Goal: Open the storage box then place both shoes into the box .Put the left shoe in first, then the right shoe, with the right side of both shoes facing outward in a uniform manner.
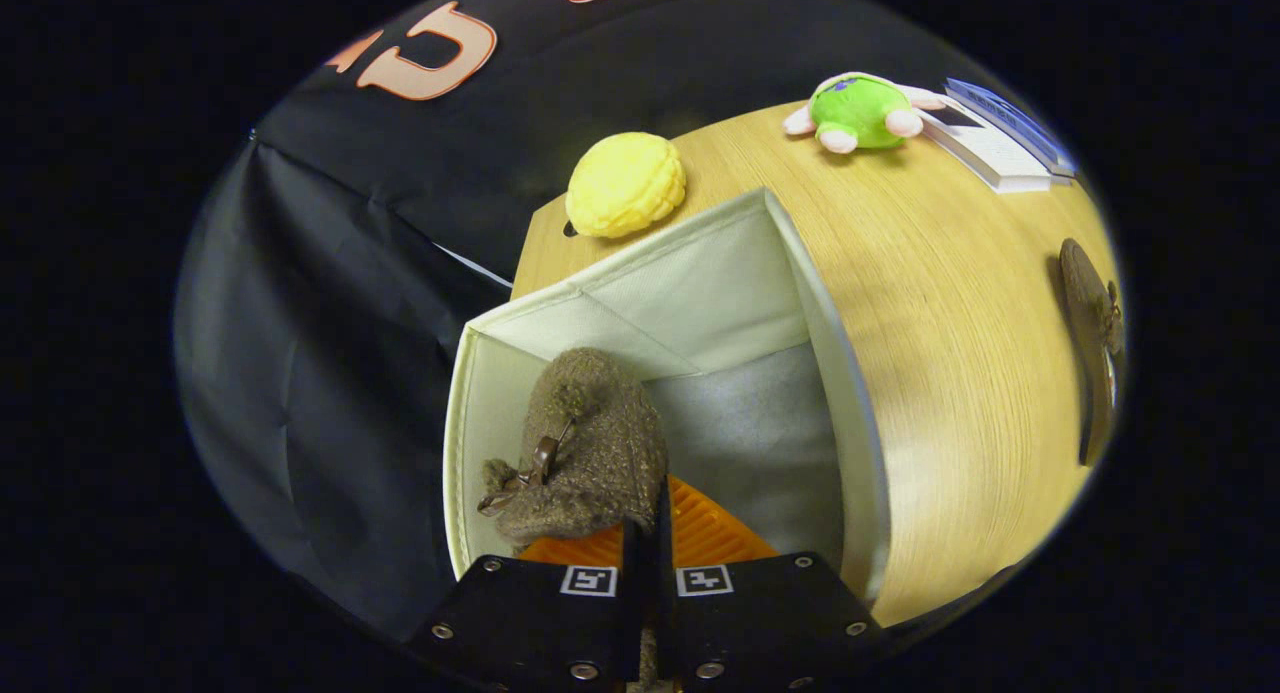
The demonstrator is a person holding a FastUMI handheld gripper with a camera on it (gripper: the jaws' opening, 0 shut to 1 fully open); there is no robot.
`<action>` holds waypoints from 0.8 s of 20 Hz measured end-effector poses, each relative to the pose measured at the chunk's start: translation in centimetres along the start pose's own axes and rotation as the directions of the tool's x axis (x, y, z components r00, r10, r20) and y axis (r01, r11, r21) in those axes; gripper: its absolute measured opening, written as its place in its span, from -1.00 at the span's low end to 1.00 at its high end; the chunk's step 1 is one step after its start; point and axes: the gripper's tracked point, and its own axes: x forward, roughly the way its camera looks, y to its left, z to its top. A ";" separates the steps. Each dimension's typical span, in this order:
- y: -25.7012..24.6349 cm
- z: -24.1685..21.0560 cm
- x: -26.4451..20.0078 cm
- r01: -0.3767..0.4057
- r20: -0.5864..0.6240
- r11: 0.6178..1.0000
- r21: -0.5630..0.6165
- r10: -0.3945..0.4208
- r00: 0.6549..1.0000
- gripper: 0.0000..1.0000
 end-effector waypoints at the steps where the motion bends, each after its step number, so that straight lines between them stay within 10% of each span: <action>1: 0.1 -0.2 0.3 -0.001 -0.010 1.000 0.025 0.001 1.000 -0.81; 6: 1.3 -1.0 0.3 -0.029 -0.032 0.999 0.045 0.030 0.999 -0.67; 11: 4.4 -2.8 -2.0 -0.214 -0.118 0.977 -0.008 0.212 0.970 0.21; 16: 4.2 -1.2 -6.6 -0.301 -0.032 0.946 -0.120 0.299 0.954 0.43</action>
